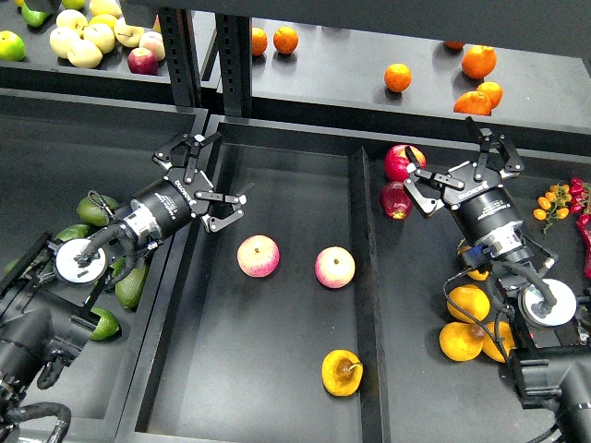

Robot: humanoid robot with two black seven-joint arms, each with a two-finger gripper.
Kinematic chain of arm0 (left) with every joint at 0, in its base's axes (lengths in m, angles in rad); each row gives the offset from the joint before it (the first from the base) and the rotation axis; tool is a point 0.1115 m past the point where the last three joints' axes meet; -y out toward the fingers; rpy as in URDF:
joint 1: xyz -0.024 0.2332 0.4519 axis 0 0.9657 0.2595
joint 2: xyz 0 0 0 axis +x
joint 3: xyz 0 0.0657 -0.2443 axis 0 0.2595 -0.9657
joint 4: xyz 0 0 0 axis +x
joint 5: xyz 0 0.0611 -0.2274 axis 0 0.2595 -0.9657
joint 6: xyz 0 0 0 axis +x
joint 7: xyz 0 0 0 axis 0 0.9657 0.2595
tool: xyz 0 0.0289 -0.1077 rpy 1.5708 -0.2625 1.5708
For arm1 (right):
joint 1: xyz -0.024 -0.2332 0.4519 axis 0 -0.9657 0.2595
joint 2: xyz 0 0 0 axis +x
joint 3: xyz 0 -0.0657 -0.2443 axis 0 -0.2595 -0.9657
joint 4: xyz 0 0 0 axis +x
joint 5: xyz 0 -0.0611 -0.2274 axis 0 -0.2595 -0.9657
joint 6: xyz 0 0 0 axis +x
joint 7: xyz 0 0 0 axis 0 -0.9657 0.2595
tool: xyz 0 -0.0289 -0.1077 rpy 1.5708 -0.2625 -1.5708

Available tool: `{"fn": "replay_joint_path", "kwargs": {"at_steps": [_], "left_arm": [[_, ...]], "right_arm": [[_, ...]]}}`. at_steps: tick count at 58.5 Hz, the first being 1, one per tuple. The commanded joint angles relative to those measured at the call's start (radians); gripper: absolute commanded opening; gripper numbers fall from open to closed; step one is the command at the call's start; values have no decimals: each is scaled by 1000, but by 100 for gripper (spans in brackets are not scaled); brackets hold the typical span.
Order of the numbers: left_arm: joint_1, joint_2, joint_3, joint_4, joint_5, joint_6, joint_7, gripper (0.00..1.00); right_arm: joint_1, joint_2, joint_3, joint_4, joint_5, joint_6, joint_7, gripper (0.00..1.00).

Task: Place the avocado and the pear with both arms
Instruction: 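Raise the left gripper back above the middle bin, then move the right gripper down to the yellow pear in the middle bin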

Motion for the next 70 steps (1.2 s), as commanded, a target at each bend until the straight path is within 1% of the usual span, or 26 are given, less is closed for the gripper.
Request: {"fn": "replay_joint_path", "kwargs": {"at_steps": [1, 3, 8, 11, 13, 14, 15, 16, 21, 28, 35, 45, 50, 58, 65, 70], "left_arm": [[29, -1, 2, -51, -54, 0, -51, 99], [34, -1, 2, -63, -86, 0, -60, 99], [39, -1, -3, -90, -123, 0, -63, 99], [48, -1, -6, -105, -129, 0, -63, 99], [60, -1, 0, -113, -129, 0, -63, 99], [60, -1, 0, -116, -129, 0, -62, 99], [63, -1, 2, -120, -129, 0, -63, 99], [66, -1, 2, -129, -129, 0, -63, 99], [72, -1, 5, -125, -129, 0, -62, 99], [74, -1, 4, -120, -129, 0, -57, 99], [74, -1, 8, -122, -127, 0, -55, 99], [81, -1, 17, -116, -127, 0, -51, 99], [86, -1, 22, -116, -127, 0, -52, 99], [92, -1, 27, -119, -129, 0, -52, 99], [94, -1, 28, -119, -129, 0, -52, 99], [94, -1, 34, -117, -129, 0, -52, 99]], "right_arm": [[-2, 0, -9, 6, -1, 13, -26, 99], [-2, 0, -12, 6, -3, 20, -31, 99], [-2, 0, -38, 11, -4, 31, -52, 99], [-2, 0, -73, 21, -6, 36, -90, 99], [3, -4, -116, 32, -9, 42, -127, 99], [6, -20, -127, 34, -9, 43, -136, 99], [9, -49, -153, 40, -10, 48, -156, 99], [27, -143, -241, 53, -10, 77, -173, 99], [84, -265, -357, 61, -10, 136, -173, 99], [159, -406, -518, 58, -9, 136, -173, 99], [216, -511, -673, 58, -7, 136, -173, 99], [259, -607, -872, 55, -9, 136, -173, 99], [284, -638, -957, 47, -13, 136, -173, 99], [322, -637, -1069, 18, -42, 136, -173, 99], [333, -617, -1122, 11, -59, 136, -173, 99], [331, -560, -1144, 11, -79, 136, -173, 99]]}}
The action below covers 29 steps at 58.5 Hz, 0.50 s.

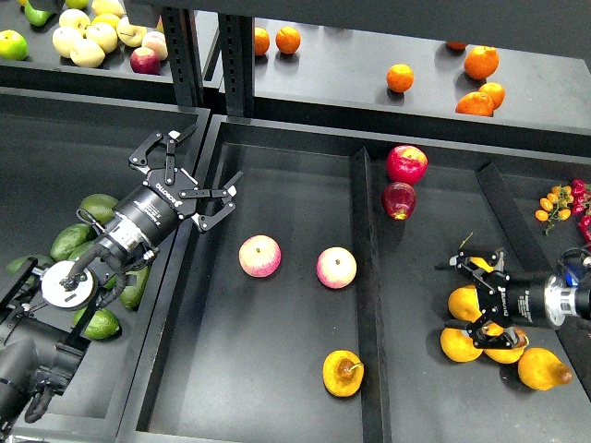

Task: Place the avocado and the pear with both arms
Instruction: 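Move the right gripper down to the yellow pear in the middle bin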

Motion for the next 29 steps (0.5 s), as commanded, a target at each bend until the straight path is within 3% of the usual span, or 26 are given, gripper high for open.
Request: {"fn": "replay_joint_path", "kwargs": {"at_steps": [1, 29], "left_arm": [[0, 0, 8, 2, -1, 0, 0, 99], [0, 0, 14, -1, 1, 0, 0, 99]], "right_arm": [[0, 57, -27, -1, -23, 0, 0, 99], [-18, 215, -154, -65, -130, 0, 0, 99]]}}
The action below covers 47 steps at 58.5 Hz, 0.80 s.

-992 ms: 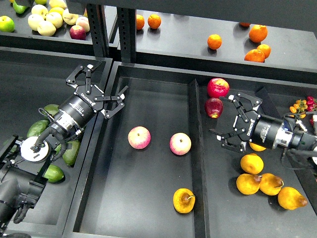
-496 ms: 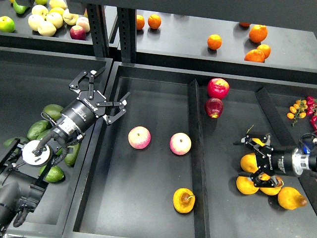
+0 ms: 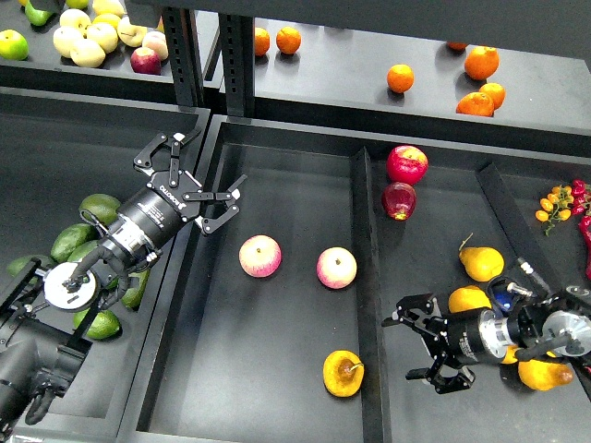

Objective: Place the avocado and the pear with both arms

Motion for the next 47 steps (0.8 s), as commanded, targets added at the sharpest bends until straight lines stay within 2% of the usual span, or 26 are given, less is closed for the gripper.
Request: {"fn": "replay_joint_path", "kwargs": {"at_steps": [1, 34, 40, 47], "left_arm": [[0, 0, 0, 3, 0, 0, 0, 99], [1, 0, 18, 9, 1, 0, 2, 99], [1, 0, 20, 8, 1, 0, 2, 99], [3, 0, 20, 8, 0, 0, 2, 99]], "right_arm": [[-6, 40, -6, -30, -14, 0, 0, 99], [-63, 189, 12, -148, -72, 0, 0, 99], [-68, 208, 15, -168, -77, 0, 0, 96], [-69, 225, 21, -190, -77, 0, 0, 89]]}}
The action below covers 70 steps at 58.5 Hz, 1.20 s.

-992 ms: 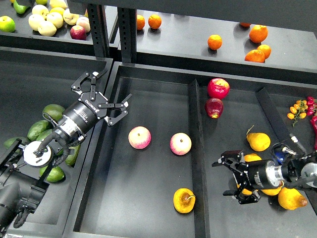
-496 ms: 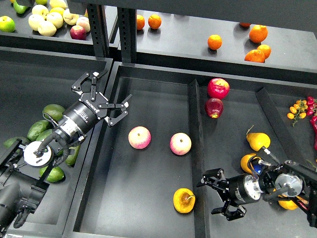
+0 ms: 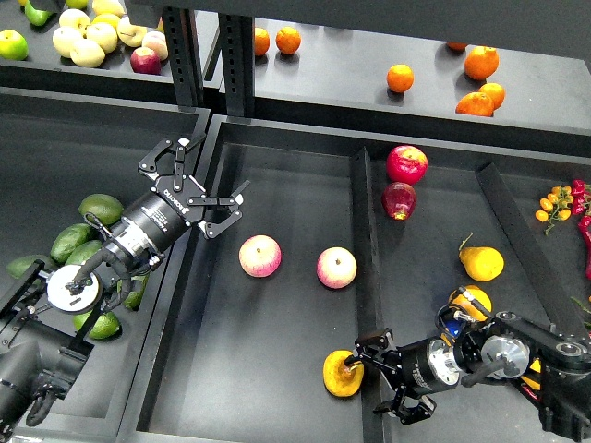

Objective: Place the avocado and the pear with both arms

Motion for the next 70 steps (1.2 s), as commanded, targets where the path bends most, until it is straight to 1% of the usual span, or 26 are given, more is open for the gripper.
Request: {"fn": "replay_joint_path", "kwargs": {"at_steps": [1, 14, 24, 27, 39, 48, 57, 70], "left_arm": [[2, 0, 0, -1, -1, 0, 0, 99], [6, 0, 0, -1, -1, 0, 0, 99], [12, 0, 0, -1, -1, 0, 0, 99], [17, 0, 0, 0, 0, 0, 0, 99], [17, 0, 2, 2, 0, 0, 0, 99], [17, 0, 2, 3, 0, 0, 0, 99], [17, 0, 2, 5, 0, 0, 0, 99], [17, 0, 2, 5, 0, 0, 2, 99]], "right_arm": [[-2, 22, 14, -27, -1, 0, 0, 86], [-16, 70, 71, -92, -27, 0, 0, 66], [-29, 91, 104, -133, -46, 0, 0, 58], [-31, 93, 118, -142, -46, 0, 0, 53], [-36, 93, 135, -155, -46, 0, 0, 47], [-29, 91, 150, -155, -43, 0, 0, 45], [-17, 82, 150, -148, -6, 0, 0, 45], [61, 51, 149, -133, 100, 0, 0, 44]]}}
